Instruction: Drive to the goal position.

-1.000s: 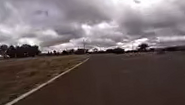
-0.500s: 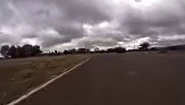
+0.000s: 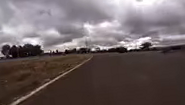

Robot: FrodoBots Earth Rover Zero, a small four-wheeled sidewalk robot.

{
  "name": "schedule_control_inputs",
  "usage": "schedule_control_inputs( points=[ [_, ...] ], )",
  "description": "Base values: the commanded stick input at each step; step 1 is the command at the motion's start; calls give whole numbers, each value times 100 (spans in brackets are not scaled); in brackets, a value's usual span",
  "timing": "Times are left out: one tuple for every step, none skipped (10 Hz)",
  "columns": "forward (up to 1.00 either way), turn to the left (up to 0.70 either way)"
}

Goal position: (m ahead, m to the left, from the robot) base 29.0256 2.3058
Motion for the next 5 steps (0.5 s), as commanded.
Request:
schedule_control_inputs(
  points=[
    [85, 4],
    [85, 4],
    [85, 4],
    [85, 4],
    [85, 4]
  ],
)
